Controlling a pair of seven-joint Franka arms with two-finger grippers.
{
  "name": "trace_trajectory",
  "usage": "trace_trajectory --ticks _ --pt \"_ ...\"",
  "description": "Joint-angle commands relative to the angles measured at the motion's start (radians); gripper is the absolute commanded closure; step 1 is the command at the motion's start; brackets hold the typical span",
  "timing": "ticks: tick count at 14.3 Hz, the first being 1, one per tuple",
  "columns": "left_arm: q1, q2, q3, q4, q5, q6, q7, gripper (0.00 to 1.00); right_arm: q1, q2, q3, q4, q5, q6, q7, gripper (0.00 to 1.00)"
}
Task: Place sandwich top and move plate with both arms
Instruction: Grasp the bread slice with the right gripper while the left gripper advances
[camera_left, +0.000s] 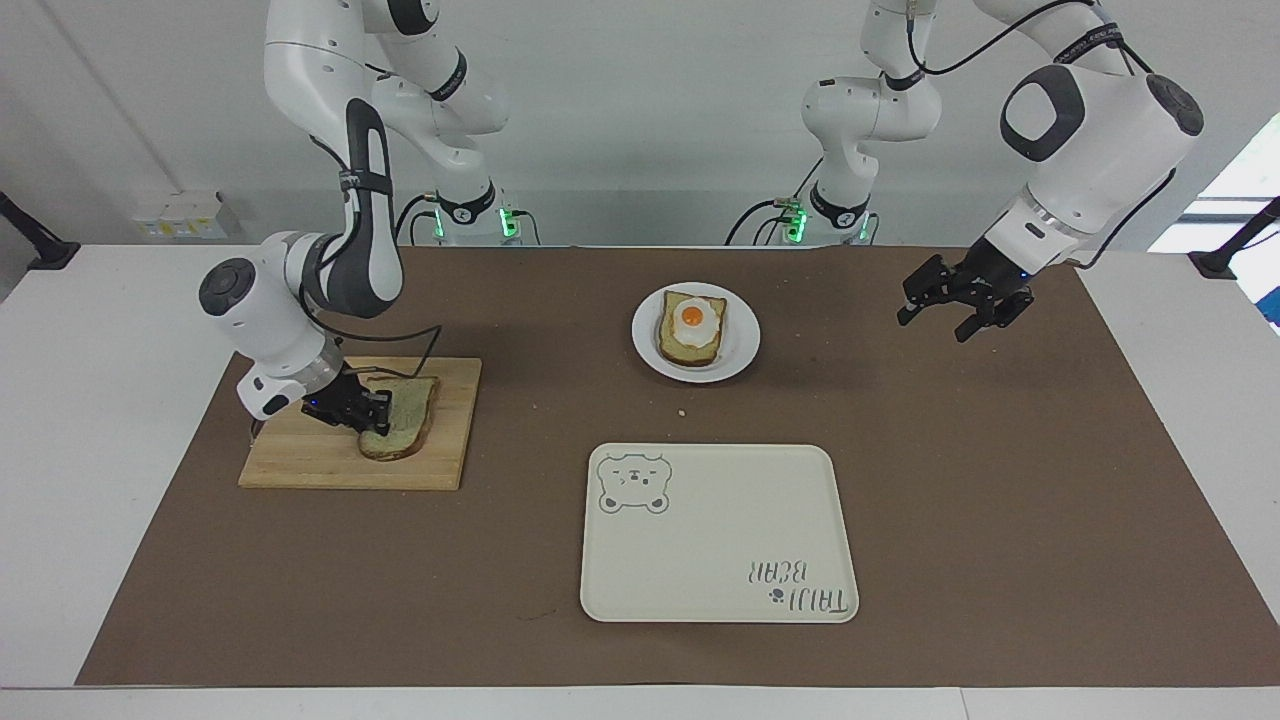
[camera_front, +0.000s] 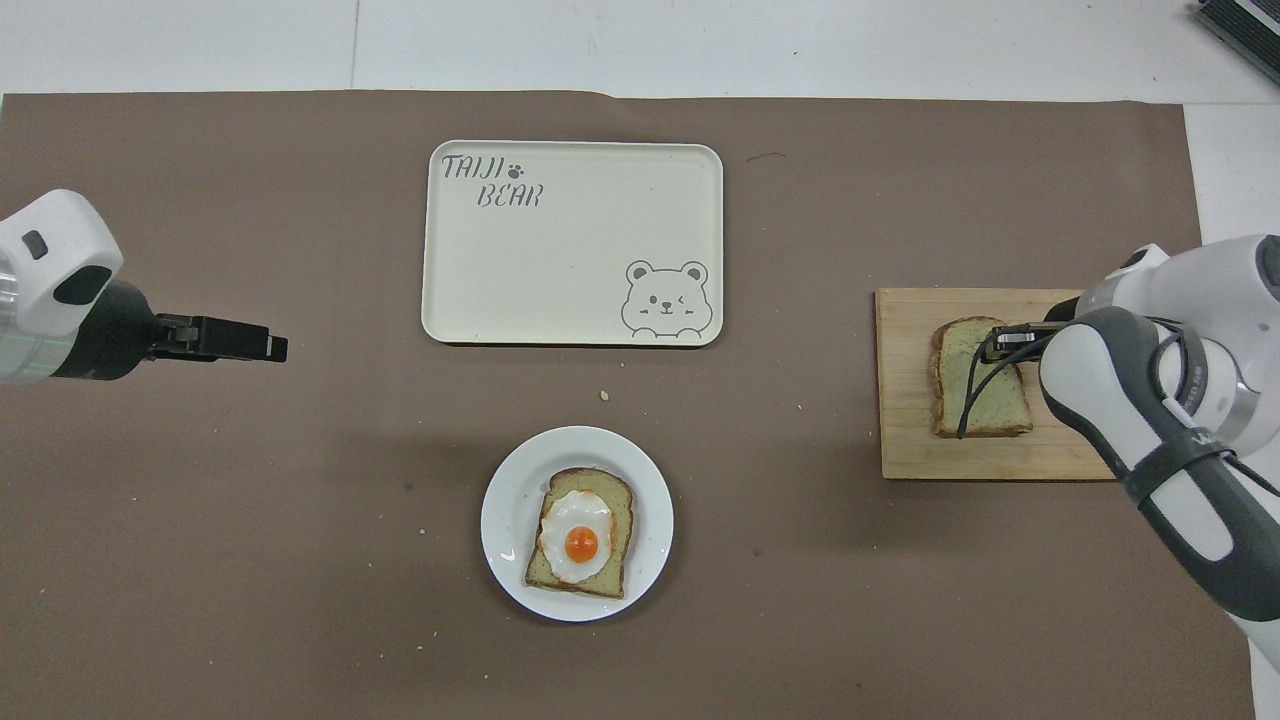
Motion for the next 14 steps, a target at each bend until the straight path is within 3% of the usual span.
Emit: trace_trajectory --ticks 1,9,14 --pt "-0.014 0.001 0.013 0.016 0.037 -0.026 -0.027 0.0 0.011 0.002 -0.001 0.01 0.016 -0.004 -0.031 1.0" --pt "-0.013 0.001 0.013 0.016 0.037 -0.026 -0.078 0.0 0.013 -0.112 0.001 0.097 0.016 -0.263 -0.024 1.0" --pt "-0.013 0.001 0.013 0.014 0.037 -0.029 -0.079 0.0 0.017 -0.129 0.028 0.185 0.082 -0.47 -0.001 1.0"
